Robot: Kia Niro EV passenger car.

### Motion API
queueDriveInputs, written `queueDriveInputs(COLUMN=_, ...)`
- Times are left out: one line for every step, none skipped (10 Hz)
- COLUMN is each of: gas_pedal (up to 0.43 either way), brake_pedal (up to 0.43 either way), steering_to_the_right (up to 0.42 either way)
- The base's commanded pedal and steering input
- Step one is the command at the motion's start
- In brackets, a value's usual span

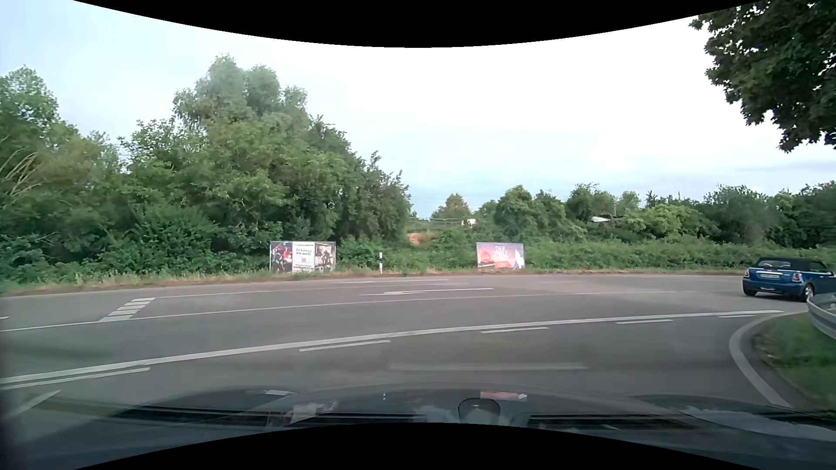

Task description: Follow the waypoints while adhering to traffic rules and regulations

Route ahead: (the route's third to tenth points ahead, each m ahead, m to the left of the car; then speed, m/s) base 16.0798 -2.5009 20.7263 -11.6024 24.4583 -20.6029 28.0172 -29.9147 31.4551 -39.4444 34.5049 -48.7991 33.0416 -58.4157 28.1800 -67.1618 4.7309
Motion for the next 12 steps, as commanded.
queueDriveInputs(gas_pedal=0.138, brake_pedal=0.000, steering_to_the_right=0.160)
queueDriveInputs(gas_pedal=0.150, brake_pedal=0.000, steering_to_the_right=0.179)
queueDriveInputs(gas_pedal=0.150, brake_pedal=0.000, steering_to_the_right=0.194)
queueDriveInputs(gas_pedal=0.157, brake_pedal=0.000, steering_to_the_right=0.200)
queueDriveInputs(gas_pedal=0.169, brake_pedal=0.000, steering_to_the_right=0.206)
queueDriveInputs(gas_pedal=0.169, brake_pedal=0.000, steering_to_the_right=0.213)
queueDriveInputs(gas_pedal=0.169, brake_pedal=0.000, steering_to_the_right=0.225)
queueDriveInputs(gas_pedal=0.169, brake_pedal=0.000, steering_to_the_right=0.244)
queueDriveInputs(gas_pedal=0.177, brake_pedal=0.000, steering_to_the_right=0.263)
queueDriveInputs(gas_pedal=0.177, brake_pedal=0.000, steering_to_the_right=0.293)
queueDriveInputs(gas_pedal=0.197, brake_pedal=0.000, steering_to_the_right=0.316)
queueDriveInputs(gas_pedal=0.197, brake_pedal=0.000, steering_to_the_right=0.338)
